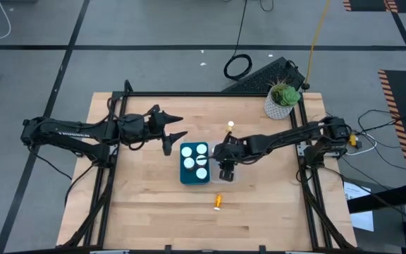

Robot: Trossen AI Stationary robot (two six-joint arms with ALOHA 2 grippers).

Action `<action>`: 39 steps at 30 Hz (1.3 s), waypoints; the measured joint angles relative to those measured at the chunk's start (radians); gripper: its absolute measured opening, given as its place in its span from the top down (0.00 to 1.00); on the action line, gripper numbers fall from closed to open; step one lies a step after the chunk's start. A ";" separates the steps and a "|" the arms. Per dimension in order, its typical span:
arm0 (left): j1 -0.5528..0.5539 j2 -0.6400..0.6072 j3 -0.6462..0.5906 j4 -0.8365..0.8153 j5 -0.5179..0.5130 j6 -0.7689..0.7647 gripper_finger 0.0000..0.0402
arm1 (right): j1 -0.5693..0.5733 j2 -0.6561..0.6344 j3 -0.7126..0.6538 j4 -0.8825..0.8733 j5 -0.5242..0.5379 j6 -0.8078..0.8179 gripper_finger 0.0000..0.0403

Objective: Pick and place medicine bottles into bin by pill shape (circle, oval)
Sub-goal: Put the small blue pill bottle into the transparent bin

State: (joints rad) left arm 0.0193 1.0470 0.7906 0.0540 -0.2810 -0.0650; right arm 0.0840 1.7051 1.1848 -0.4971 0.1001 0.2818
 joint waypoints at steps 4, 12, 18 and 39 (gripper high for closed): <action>0.000 0.000 0.000 0.001 0.000 0.000 0.32 | -0.012 0.039 0.041 -0.089 0.000 -0.005 0.69; 0.000 0.000 0.000 -0.006 0.001 0.001 0.32 | -0.019 0.083 0.069 -0.084 -0.025 -0.033 0.69; 0.000 0.000 0.000 -0.006 0.001 0.001 0.32 | -0.019 0.080 0.069 -0.086 -0.020 -0.033 0.68; -0.001 0.000 0.000 -0.004 0.001 0.001 0.32 | -0.017 0.075 0.068 -0.080 -0.026 -0.078 0.61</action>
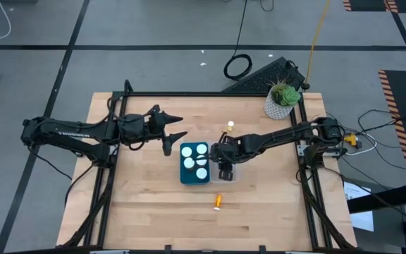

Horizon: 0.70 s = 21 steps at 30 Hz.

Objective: Pick and place medicine bottles into bin by pill shape (circle, oval)
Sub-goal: Put the small blue pill bottle into the transparent bin

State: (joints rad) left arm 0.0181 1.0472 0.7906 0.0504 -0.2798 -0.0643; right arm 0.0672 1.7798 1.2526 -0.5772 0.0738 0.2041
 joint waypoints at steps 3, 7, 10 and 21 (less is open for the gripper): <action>0.000 0.000 0.000 -0.004 0.000 0.000 0.32 | 0.026 -0.011 0.000 -0.062 0.003 -0.016 0.61; 0.000 0.000 0.000 -0.005 0.000 0.011 0.32 | 0.063 -0.014 0.000 -0.121 0.002 -0.010 0.61; 0.000 0.000 0.000 -0.003 0.000 0.016 0.32 | 0.075 -0.014 -0.001 -0.124 0.003 -0.003 0.61; 0.000 0.000 0.000 0.005 0.001 0.013 0.32 | 0.041 0.010 -0.012 -0.125 -0.029 0.045 0.61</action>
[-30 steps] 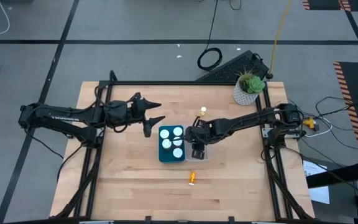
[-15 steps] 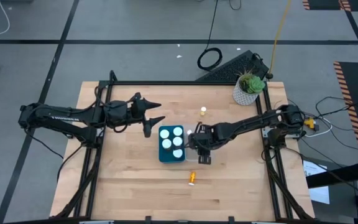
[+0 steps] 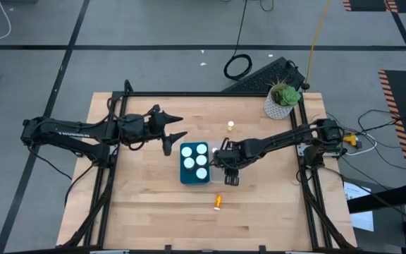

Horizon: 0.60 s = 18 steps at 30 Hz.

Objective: Pick and place medicine bottles into bin by pill shape (circle, oval)
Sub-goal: Put the small blue pill bottle into the transparent bin

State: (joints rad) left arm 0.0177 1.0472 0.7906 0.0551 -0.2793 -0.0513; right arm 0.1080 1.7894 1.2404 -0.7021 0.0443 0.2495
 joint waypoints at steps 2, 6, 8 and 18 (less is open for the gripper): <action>0.000 0.000 0.000 0.000 0.000 0.001 0.32 | -0.005 0.023 0.000 0.005 -0.020 -0.011 0.61; 0.000 0.000 0.000 0.001 0.000 0.002 0.32 | -0.018 0.052 0.000 -0.005 -0.023 -0.024 0.61; 0.000 0.000 0.000 0.000 0.000 0.004 0.32 | -0.024 0.055 -0.001 -0.007 -0.022 -0.027 0.61; 0.000 0.000 0.000 0.001 0.000 0.016 0.32 | -0.030 0.055 -0.001 0.001 -0.021 -0.060 0.66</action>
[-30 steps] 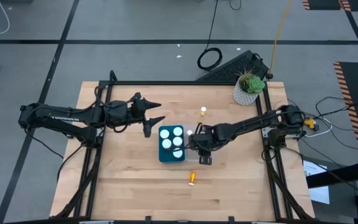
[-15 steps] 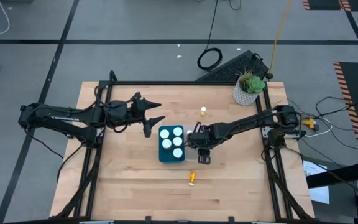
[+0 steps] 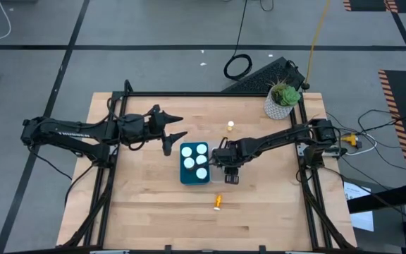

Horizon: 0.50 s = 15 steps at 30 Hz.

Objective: Pick and place medicine bottles into bin by pill shape (circle, oval)
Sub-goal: Put the small blue pill bottle into the transparent bin

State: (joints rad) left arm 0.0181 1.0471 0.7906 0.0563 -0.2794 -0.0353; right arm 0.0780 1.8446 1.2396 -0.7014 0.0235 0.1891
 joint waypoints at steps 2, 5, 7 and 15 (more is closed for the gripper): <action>0.000 0.000 0.000 0.000 0.000 0.000 0.32 | 0.000 0.000 0.000 0.004 0.000 -0.014 0.69; 0.000 0.000 0.000 0.000 0.000 0.000 0.32 | 0.000 0.000 0.000 0.005 -0.001 -0.041 0.75; 0.000 0.000 0.000 0.000 0.000 0.000 0.32 | 0.000 0.000 0.000 0.013 -0.002 -0.055 0.77; 0.000 0.000 0.000 0.000 0.000 0.001 0.32 | 0.000 0.010 0.001 0.032 -0.002 -0.110 0.75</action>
State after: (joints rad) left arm 0.0181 1.0473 0.7906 0.0563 -0.2798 -0.0343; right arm 0.0776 1.8549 1.2406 -0.6693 0.0212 0.0793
